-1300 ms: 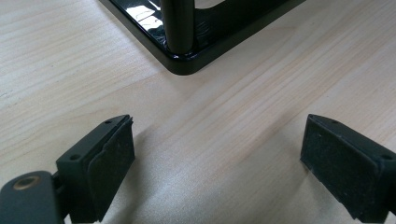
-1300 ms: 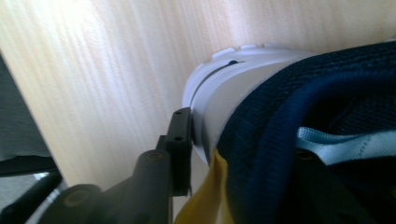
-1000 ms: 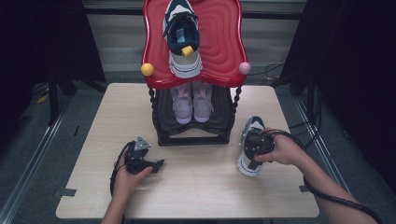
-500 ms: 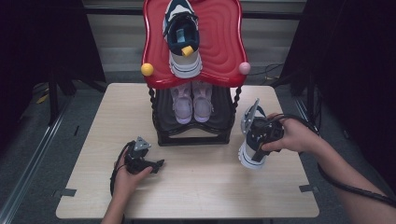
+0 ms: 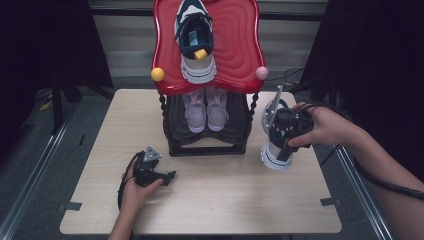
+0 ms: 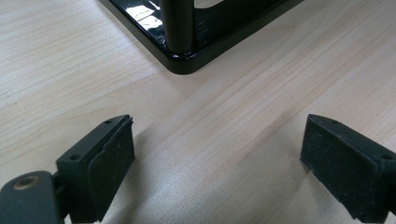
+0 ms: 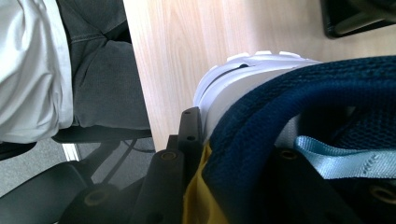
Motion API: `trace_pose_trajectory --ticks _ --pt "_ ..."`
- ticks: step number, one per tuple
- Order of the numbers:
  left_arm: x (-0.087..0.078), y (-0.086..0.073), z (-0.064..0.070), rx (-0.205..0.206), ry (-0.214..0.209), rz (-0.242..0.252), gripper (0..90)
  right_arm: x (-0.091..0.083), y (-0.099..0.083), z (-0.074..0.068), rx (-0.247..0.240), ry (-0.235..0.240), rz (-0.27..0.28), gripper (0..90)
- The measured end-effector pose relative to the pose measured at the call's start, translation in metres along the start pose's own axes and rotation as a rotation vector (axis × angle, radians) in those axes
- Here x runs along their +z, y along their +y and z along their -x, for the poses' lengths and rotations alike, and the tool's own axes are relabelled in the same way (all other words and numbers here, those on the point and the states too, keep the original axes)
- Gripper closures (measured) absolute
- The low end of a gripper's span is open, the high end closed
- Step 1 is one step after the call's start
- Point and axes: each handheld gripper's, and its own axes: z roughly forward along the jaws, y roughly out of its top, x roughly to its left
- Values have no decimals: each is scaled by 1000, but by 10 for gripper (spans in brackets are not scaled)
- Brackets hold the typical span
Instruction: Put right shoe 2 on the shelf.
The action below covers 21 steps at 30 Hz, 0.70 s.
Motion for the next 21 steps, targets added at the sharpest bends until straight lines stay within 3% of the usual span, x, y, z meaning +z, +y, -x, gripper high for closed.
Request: trace_pose_trajectory --ticks 13,21 --pt "-1 0 -1 13 -2 -10 91 -80 5 -12 -20 -92 35 747" --pt "-1 0 0 6 -1 -5 92 -144 18 -27 -7 -178 -7 750"
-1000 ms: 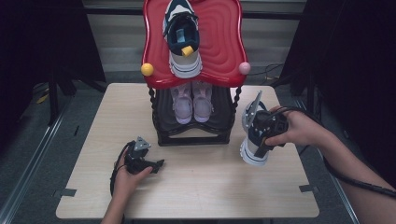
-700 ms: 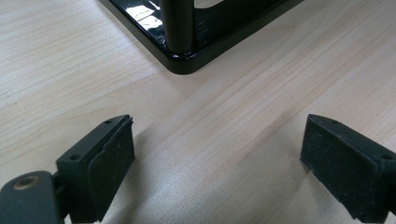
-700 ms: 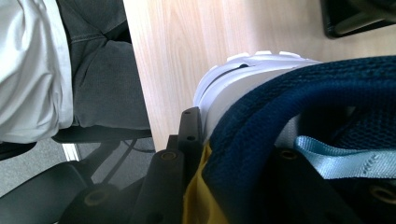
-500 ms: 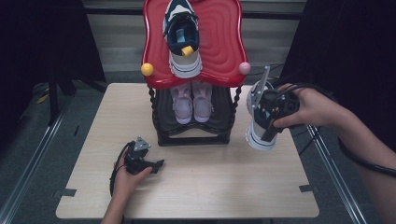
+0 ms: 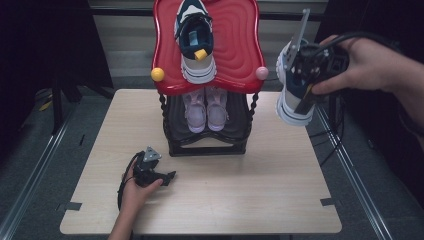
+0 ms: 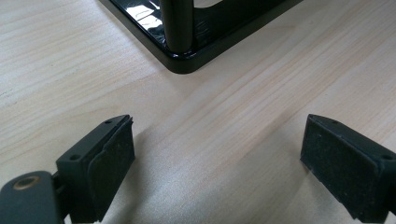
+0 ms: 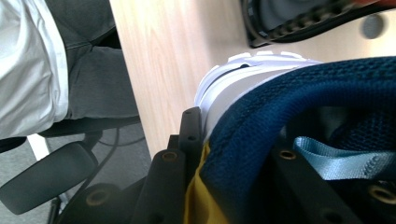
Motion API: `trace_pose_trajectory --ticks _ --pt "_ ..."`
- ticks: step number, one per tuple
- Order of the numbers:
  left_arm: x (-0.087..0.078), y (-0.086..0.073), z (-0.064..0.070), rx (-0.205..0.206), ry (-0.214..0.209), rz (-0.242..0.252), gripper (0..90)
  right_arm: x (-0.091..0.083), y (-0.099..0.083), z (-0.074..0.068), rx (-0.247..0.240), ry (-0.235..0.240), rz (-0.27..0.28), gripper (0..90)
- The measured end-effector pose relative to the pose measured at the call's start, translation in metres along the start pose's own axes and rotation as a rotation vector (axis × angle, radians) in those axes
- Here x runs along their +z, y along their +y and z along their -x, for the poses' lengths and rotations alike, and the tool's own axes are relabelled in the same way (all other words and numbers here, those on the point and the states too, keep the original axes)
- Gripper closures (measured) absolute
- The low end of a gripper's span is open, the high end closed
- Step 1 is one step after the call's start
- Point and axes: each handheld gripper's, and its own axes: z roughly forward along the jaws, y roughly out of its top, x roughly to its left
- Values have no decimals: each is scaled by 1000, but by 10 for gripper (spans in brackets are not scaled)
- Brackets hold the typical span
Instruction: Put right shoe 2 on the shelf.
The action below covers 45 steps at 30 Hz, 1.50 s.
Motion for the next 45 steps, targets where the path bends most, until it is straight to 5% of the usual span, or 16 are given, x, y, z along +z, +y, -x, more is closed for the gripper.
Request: trace_pose_trajectory --ticks 6,13,28,45 --pt "0 0 0 0 0 0 91 -37 16 2 -8 -69 22 750" --pt "0 0 0 -1 0 1 91 -50 49 8 -51 -120 39 750" --pt "0 0 0 -1 0 1 91 -37 100 31 -121 -178 40 745" --pt "0 0 0 -1 -1 1 91 -24 130 47 -183 -223 21 742"
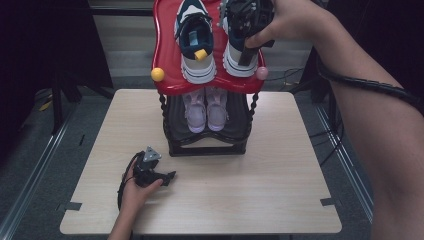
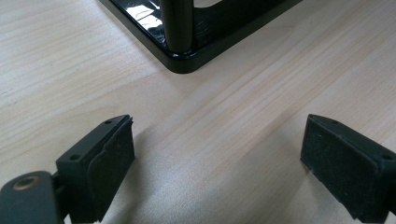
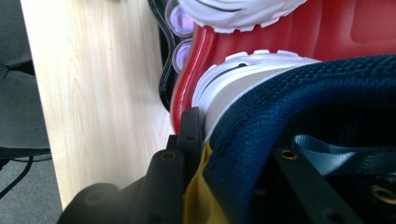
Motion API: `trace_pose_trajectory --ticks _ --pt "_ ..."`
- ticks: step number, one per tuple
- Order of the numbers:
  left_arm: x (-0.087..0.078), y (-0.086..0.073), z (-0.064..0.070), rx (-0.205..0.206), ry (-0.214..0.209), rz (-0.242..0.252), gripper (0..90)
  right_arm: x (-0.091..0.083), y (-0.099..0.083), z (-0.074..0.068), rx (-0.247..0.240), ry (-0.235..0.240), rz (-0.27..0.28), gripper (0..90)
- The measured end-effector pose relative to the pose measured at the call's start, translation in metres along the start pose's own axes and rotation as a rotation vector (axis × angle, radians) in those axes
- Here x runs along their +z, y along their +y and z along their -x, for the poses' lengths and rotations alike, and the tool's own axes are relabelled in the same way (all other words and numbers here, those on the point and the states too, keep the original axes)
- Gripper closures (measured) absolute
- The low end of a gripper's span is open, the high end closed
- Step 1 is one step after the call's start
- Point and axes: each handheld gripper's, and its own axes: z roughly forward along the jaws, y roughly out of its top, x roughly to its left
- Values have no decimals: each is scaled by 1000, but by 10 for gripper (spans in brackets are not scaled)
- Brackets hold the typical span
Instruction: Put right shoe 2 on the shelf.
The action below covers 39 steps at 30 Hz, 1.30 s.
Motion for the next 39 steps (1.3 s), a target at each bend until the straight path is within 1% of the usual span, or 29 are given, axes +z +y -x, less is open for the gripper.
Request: trace_pose_trajectory --ticks 2,4,7,11,14,16,19,21,25,29,33,37,39 --pt "0 0 0 0 0 0 91 4 2 3 -13 1 1 742" --pt "0 0 0 -1 0 0 91 6 3 3 -2 3 -3 741" --pt "0 0 0 0 0 0 91 9 5 6 -23 3 3 740" --pt "0 0 0 0 0 0 91 11 10 8 -20 5 2 738" --pt "0 0 0 0 0 0 91 14 13 10 -29 4 2 735" --pt "0 0 0 0 0 0 91 15 14 11 -40 14 -2 732" --pt "0 0 0 0 0 0 91 16 15 12 -36 16 -7 725" --pt "0 0 0 0 0 0 91 18 16 13 -47 15 -10 725" --pt "0 0 0 0 0 0 91 19 16 13 -48 24 -10 728" --pt "0 0 0 0 1 0 91 18 16 13 -52 17 -8 726" --pt "0 0 0 0 1 0 91 19 17 12 -73 12 -7 727" --pt "0 0 0 0 1 0 91 20 18 11 -76 11 -11 727" --pt "0 0 0 0 1 0 91 20 18 11 -88 12 -11 727"
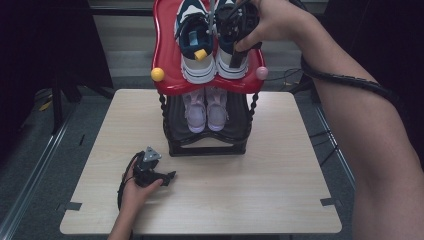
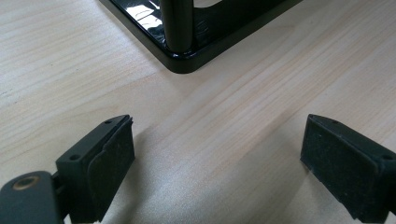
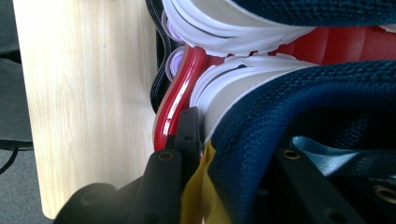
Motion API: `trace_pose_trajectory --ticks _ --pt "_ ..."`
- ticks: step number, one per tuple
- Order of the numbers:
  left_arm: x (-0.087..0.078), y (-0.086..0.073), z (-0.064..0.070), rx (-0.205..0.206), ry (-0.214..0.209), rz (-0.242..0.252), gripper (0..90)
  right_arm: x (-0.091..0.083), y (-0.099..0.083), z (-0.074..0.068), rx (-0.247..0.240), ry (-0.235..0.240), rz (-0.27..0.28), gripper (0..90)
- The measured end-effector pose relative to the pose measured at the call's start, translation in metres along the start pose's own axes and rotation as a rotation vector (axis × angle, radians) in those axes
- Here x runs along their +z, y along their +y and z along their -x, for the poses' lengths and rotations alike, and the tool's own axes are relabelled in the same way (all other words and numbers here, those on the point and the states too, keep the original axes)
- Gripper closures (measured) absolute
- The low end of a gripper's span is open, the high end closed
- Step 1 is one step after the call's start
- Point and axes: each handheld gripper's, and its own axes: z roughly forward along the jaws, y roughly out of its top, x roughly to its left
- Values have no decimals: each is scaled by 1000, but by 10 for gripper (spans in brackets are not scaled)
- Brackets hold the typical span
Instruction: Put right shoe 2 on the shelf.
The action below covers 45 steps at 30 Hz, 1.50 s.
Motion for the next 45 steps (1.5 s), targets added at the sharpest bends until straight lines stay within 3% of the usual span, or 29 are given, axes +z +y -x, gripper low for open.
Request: trace_pose_trajectory --ticks 15,16,18,23,27,45 --pt "0 0 0 1 0 0 91 1 -5 -1 19 -7 10 718" --pt "0 0 0 1 0 0 91 0 -5 0 12 -14 18 704" --pt "0 0 0 1 0 0 91 -1 -6 0 50 -13 24 668" --pt "0 0 0 0 0 0 91 1 -8 0 60 -15 32 618" --pt "0 0 0 0 0 0 91 1 -10 1 83 -18 44 525" --pt "0 0 0 0 0 0 91 -21 -17 -2 254 13 95 227"
